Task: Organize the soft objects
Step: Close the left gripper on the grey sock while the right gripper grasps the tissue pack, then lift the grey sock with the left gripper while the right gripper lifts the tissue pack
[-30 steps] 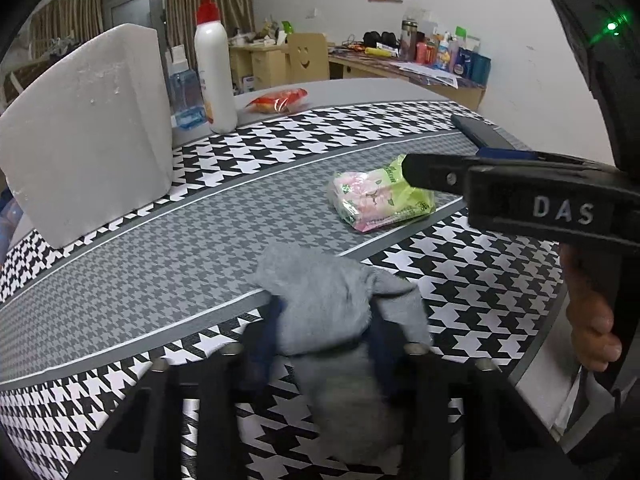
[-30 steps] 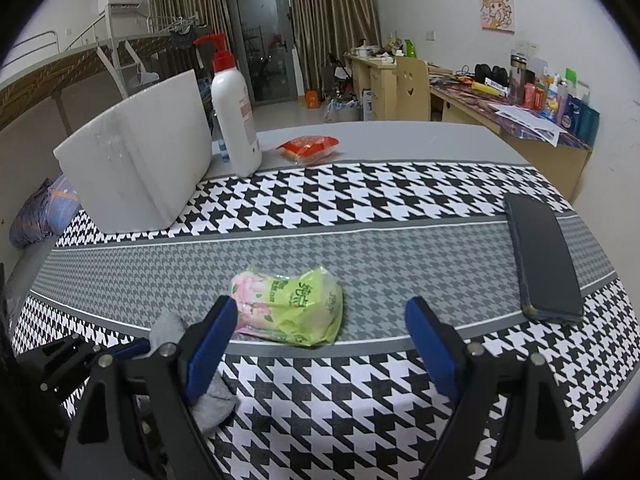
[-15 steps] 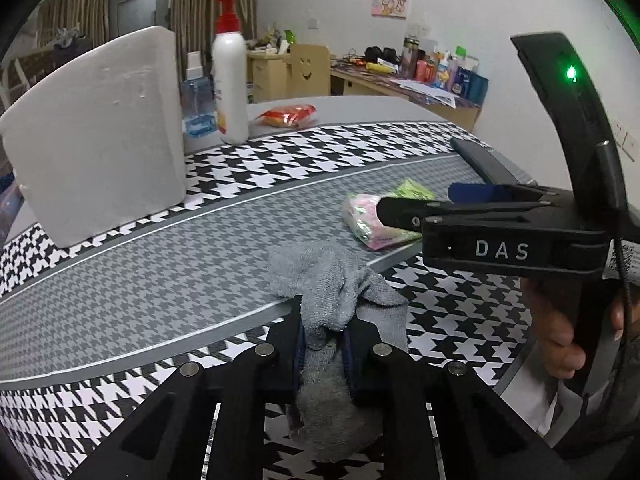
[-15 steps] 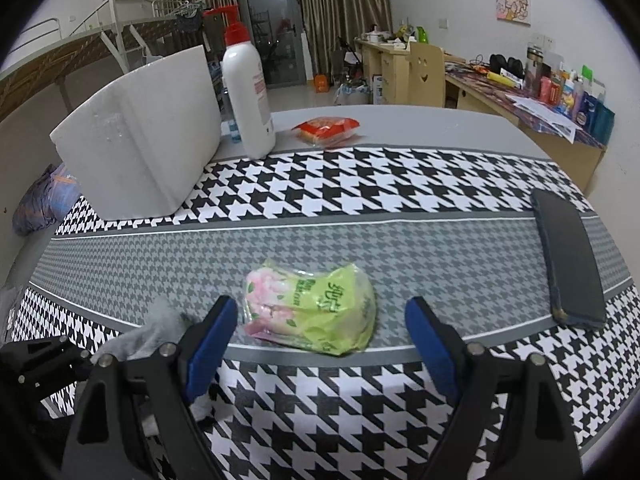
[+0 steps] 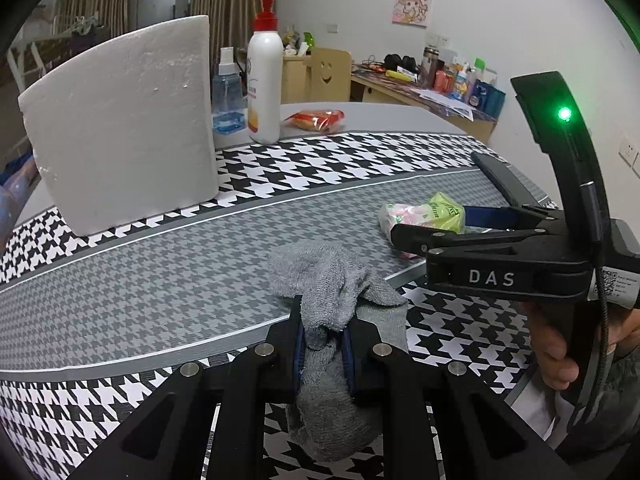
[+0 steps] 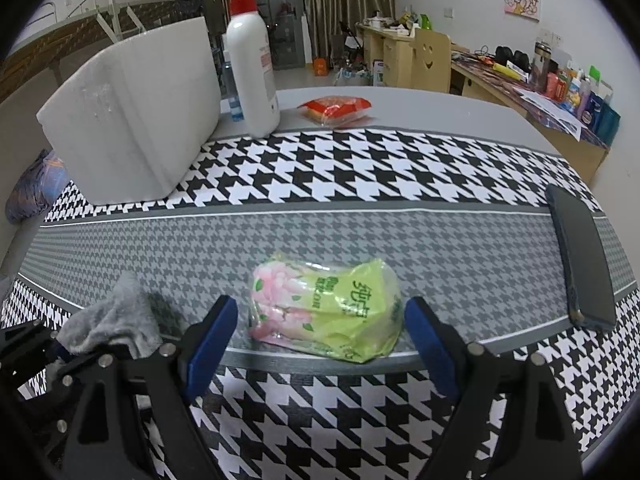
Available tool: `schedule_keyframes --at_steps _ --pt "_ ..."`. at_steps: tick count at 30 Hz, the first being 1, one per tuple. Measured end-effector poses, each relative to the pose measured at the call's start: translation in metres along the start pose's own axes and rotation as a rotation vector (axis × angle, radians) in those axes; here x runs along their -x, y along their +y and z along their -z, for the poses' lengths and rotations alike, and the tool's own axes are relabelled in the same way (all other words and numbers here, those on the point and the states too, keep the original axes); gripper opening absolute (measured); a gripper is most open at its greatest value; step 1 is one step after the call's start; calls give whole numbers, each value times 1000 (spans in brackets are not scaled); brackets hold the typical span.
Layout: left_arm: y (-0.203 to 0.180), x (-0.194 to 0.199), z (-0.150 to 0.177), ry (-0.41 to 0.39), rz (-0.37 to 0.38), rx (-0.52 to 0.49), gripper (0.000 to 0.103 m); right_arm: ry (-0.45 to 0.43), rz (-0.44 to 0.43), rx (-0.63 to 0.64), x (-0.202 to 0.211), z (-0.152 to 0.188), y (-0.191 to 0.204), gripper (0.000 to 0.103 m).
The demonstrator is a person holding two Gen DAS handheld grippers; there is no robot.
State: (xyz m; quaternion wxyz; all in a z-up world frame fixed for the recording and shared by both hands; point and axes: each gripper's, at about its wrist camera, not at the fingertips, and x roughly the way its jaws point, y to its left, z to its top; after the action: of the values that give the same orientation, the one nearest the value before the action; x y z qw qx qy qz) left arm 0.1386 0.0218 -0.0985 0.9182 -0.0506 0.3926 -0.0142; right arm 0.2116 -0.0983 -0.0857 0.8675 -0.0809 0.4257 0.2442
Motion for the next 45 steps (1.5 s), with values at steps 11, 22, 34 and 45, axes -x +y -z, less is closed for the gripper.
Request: schedule_keyframes --at_steps 11,22,34,45 --pt "6 4 0 -7 -5 19 17 27 22 10 -5 5 5 71" --pt "8 15 -2 -34 -21 25 17 -19 3 7 14 2 4 69" --pt "14 33 -5 -74 -47 31 17 -94 -11 30 42 -2 15 69" --pt "20 44 -7 -100 -63 40 17 -133 -18 41 57 -4 20 69"
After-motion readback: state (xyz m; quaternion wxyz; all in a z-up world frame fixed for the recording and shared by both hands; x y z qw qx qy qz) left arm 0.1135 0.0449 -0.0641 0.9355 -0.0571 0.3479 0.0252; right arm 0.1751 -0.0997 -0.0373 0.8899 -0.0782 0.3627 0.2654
